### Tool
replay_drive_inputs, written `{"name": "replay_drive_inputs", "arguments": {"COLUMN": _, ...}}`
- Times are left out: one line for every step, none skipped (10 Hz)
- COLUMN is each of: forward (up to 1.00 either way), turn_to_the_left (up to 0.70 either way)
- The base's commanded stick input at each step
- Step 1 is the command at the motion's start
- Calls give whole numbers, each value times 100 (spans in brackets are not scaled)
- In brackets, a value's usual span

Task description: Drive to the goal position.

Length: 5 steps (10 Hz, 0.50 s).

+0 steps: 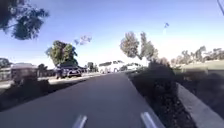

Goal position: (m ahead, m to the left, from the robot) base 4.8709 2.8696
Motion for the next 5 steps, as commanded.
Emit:
{"name": "replay_drive_inputs", "arguments": {"forward": 93, "turn_to_the_left": 0}}
{"name": "replay_drive_inputs", "arguments": {"forward": 93, "turn_to_the_left": 0}}
{"name": "replay_drive_inputs", "arguments": {"forward": 93, "turn_to_the_left": 0}}
{"name": "replay_drive_inputs", "arguments": {"forward": 93, "turn_to_the_left": 0}}
{"name": "replay_drive_inputs", "arguments": {"forward": 93, "turn_to_the_left": 0}}
